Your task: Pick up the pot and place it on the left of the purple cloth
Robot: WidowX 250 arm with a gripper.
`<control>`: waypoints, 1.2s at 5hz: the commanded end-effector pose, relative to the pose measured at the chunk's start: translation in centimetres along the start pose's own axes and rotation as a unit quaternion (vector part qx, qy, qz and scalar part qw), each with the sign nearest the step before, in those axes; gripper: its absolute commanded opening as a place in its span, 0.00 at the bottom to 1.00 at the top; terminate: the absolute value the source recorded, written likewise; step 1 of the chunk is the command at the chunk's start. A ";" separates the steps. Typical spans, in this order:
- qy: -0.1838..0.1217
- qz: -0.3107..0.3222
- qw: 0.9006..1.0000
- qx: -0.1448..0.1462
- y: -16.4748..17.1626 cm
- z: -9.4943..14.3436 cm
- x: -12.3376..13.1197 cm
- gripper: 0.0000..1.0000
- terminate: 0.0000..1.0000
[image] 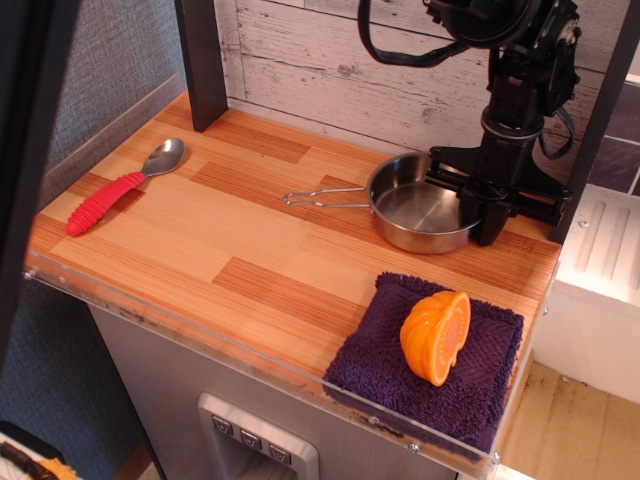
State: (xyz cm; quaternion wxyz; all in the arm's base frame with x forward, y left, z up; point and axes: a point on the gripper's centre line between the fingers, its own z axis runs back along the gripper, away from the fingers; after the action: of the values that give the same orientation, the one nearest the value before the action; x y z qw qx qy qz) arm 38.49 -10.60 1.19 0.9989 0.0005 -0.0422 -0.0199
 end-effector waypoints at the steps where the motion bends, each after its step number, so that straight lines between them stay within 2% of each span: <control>1: -0.088 0.018 0.996 -0.029 1.3 8.7 -0.9 0.00 0.00; 2: -0.105 -0.014 0.993 -0.043 3.7 11.7 -3.8 0.00 0.00; 3: -0.069 -0.060 0.995 -0.049 6.6 11.0 -6.2 0.00 0.00; 4: -0.010 -0.097 0.995 -0.035 9.7 9.1 -8.1 0.00 0.00; 5: -0.003 -0.127 0.991 -0.048 11.4 7.7 -8.2 0.00 0.00; 6: -0.002 -0.132 0.990 -0.046 12.0 6.9 -8.6 0.00 0.00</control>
State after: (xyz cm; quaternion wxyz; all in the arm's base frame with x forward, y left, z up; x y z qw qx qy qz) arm 28.96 0.93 6.28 0.9865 -0.0448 -0.0295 -0.1547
